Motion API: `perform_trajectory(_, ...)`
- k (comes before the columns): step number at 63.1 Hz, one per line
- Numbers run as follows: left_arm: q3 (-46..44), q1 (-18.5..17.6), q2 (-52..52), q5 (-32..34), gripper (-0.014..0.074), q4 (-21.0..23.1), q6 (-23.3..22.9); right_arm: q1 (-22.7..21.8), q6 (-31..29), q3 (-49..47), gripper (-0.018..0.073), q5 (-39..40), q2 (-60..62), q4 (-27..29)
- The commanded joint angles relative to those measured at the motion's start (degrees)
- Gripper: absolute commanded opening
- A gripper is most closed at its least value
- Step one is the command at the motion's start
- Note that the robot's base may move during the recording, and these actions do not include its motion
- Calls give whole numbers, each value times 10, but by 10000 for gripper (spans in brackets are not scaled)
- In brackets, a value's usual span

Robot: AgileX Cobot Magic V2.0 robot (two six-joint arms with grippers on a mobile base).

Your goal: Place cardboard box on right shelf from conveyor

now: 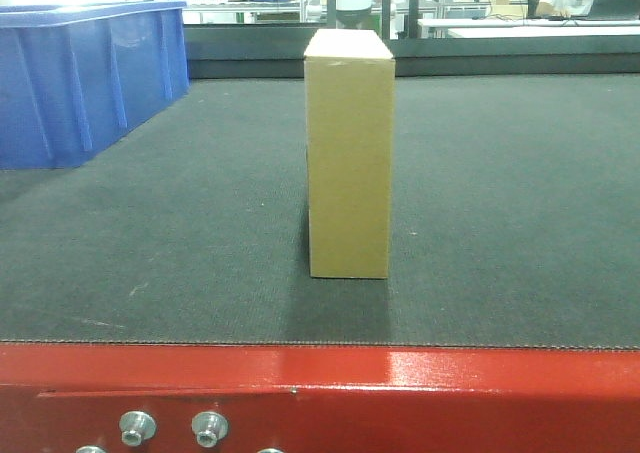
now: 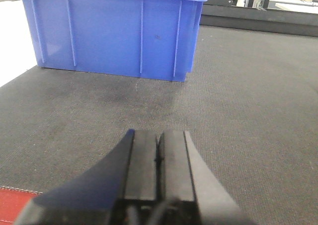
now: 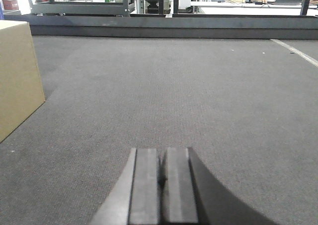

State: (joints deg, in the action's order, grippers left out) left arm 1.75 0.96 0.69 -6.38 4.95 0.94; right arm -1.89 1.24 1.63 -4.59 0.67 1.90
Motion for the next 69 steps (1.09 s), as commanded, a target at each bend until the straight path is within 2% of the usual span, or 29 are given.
perform_trajectory(1,-2,0,7,48,-119,3,-3,-3,-5,-2,57,54,8,-1)
perform_trajectory(38,-2,0,7,48,-119,3,-3,-3,-5,-2,57,52,8,-1)
perform_trajectory(51,-2,0,7,48,-119,3,-3,-3,-2,-3,57,81,8,1)
perform_trajectory(56,-2,0,7,48,-119,3,-3,-3,5,-19,57,70,4,20)
perform_trajectory(63,-2,0,7,48,-119,3,-3,-1,5,-75,59,27,-24,21)
perform_trajectory(69,-2,0,7,48,-119,3,-3,7,5,-124,60,27,-71,21)
